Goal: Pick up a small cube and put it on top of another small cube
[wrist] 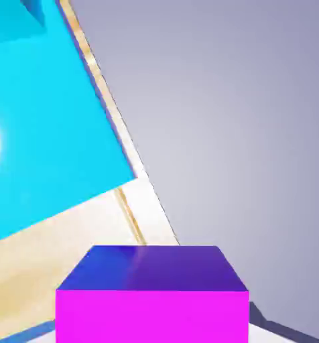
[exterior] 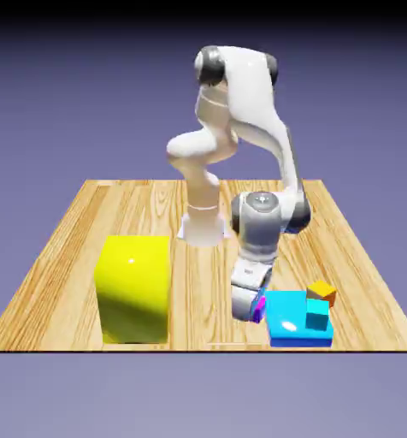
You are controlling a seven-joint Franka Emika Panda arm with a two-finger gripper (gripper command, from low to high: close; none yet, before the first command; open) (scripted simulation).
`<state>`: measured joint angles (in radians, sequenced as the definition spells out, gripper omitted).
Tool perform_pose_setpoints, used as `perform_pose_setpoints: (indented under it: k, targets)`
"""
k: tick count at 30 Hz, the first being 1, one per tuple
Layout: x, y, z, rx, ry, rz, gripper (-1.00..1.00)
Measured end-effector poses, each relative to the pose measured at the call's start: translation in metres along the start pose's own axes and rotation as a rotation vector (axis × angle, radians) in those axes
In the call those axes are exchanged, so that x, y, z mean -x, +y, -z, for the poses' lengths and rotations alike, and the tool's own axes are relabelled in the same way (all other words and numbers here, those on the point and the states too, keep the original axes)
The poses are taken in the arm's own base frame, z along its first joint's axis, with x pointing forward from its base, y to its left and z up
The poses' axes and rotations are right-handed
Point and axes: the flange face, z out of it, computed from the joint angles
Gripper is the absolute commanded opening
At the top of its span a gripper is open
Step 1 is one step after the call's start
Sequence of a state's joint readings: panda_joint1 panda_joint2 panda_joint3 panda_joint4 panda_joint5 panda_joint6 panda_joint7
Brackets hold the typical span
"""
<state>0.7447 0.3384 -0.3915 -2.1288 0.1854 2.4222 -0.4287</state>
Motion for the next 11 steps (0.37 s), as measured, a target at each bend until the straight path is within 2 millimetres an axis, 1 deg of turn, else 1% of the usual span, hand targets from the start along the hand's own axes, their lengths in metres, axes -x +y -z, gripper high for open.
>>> perform_pose_setpoints:
  k: [3,4,7,8,10,11]
  targets:
    - [-0.031,-0.073,0.044,0.017,0.000,0.291,-1.00]
    - [-0.031,-0.073,0.044,0.017,0.000,0.291,-1.00]
    - [-0.033,-0.072,-0.016,0.017,0.000,0.291,-1.00]
    - [-0.032,-0.072,-0.026,0.017,0.000,0.291,1.00]
    - [-0.032,-0.072,-0.026,0.018,0.001,0.291,1.00]
    - [-0.033,-0.072,-0.006,0.017,0.001,0.292,1.00]
